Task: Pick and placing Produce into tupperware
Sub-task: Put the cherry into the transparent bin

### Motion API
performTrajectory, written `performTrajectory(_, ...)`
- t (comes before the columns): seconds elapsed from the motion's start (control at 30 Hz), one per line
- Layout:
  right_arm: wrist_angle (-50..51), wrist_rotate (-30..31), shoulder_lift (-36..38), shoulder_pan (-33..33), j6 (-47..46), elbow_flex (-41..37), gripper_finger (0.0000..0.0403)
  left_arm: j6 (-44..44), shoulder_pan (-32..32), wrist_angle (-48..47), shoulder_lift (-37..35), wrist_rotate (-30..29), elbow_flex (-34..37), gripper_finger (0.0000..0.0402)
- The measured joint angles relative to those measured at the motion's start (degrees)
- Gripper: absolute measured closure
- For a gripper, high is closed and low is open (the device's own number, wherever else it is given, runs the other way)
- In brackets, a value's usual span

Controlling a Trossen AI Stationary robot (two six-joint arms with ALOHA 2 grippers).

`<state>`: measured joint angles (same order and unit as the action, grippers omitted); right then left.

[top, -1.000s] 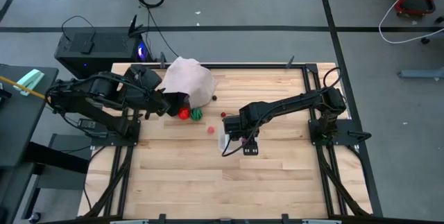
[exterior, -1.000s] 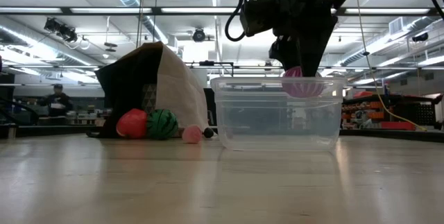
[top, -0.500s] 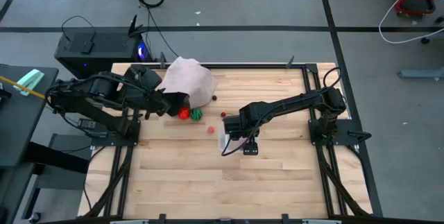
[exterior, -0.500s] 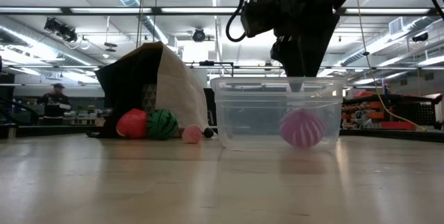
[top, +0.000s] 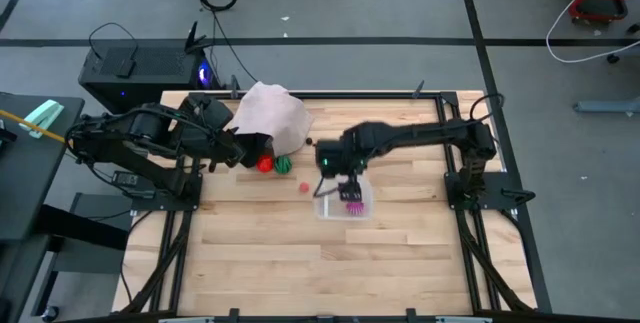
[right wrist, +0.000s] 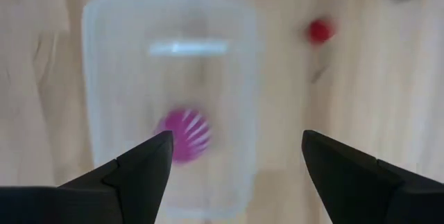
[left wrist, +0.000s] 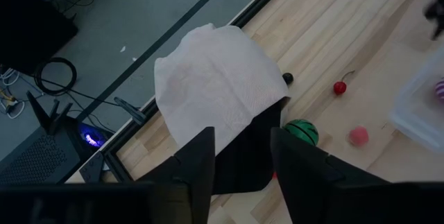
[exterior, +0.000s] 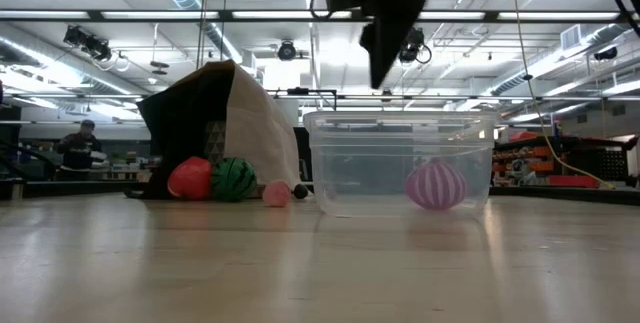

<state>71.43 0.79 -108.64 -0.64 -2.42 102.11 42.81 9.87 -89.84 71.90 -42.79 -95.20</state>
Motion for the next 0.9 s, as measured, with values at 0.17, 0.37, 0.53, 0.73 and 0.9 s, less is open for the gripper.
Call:
performTrajectory(0.17,-1.31,0.29,0.0,-5.58,1.39,2.13,0.008,0.02,0.0,0.0,0.0,0.01,0.0,0.0256)
performTrajectory(0.37,-6.34,-0.17,-2.98,-10.5,4.57,2.13,0.008,-0.01,-0.17,0.02,0.0,0.0,0.0,0.0249)
performTrajectory(0.53,-6.55,-3.21,-8.09,-12.71,2.18,2.11,0.0081,0.07,-0.17,0.04,0.0,-0.01,0.0,0.0253)
performTrajectory(0.73,-7.05,-6.42,-11.1,-12.62,7.04,2.09,0.0096,0.43,-0.15,0.04,0.0,-0.02,0.0,0.0256)
performTrajectory(0.9,-8.23,-7.63,-12.83,-13.78,10.04,2.09,0.0108,0.46,-0.15,0.04,0.0,-0.01,0.0,0.025)
